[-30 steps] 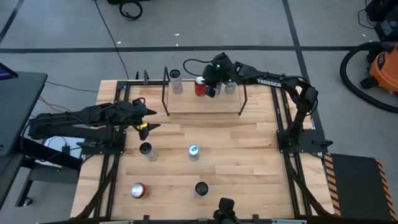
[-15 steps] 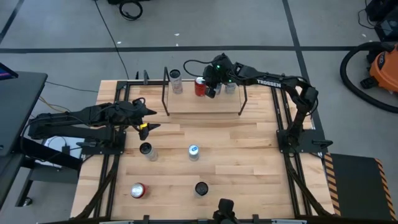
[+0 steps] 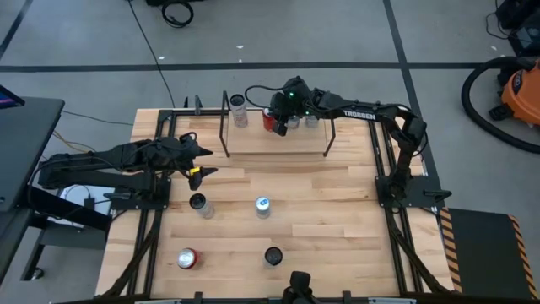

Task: Place canned beverage on shelf
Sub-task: Adjust the soda cans on the shelf

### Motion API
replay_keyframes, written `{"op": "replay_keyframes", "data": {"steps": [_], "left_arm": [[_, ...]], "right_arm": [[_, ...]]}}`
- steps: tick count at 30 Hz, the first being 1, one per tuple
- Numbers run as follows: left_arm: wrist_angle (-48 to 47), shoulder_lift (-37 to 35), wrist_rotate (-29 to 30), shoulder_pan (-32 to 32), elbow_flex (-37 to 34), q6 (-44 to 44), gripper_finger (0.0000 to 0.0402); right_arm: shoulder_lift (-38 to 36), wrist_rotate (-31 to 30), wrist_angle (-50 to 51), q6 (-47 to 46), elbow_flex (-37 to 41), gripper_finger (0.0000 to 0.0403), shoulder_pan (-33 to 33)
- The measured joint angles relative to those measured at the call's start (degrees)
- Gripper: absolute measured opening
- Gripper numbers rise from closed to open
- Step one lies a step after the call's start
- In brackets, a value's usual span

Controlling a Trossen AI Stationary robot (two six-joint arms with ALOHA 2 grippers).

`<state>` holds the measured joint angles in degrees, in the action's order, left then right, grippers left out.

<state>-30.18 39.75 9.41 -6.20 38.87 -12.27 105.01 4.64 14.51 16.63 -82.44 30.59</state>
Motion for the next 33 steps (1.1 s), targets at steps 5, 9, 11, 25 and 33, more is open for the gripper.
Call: {"op": "replay_keyframes", "data": {"steps": [5, 9, 11, 25, 33], "left_arm": [[-0.08, 0.0, 0.0, 0.0, 0.01, 0.0, 0.0311], [-0.06, 0.0, 0.0, 0.0, 0.01, -0.08, 0.0311], [-0.02, 0.0, 0.0, 0.0, 0.01, -0.19, 0.0311], [-0.06, 0.0, 0.0, 0.0, 0.01, -0.5, 0.0311], [-0.05, 0.0, 0.0, 0.0, 0.01, -1.29, 0.0311]], "right_arm": [[0.11, 0.52, -0.38, -0.12, -0.11, 0.0091, 0.07], [0.15, -0.21, -0.4, -0.08, -0.11, 0.0091, 0.78], [0.2, 0.03, -0.51, -0.03, -0.09, 0.0091, 1.07], [-6.14, -0.5, 8.62, -2.88, 0.15, 0.0091, 0.5], [-5.16, -0.84, 12.32, -5.6, 0.37, 0.0091, 0.36]]}}
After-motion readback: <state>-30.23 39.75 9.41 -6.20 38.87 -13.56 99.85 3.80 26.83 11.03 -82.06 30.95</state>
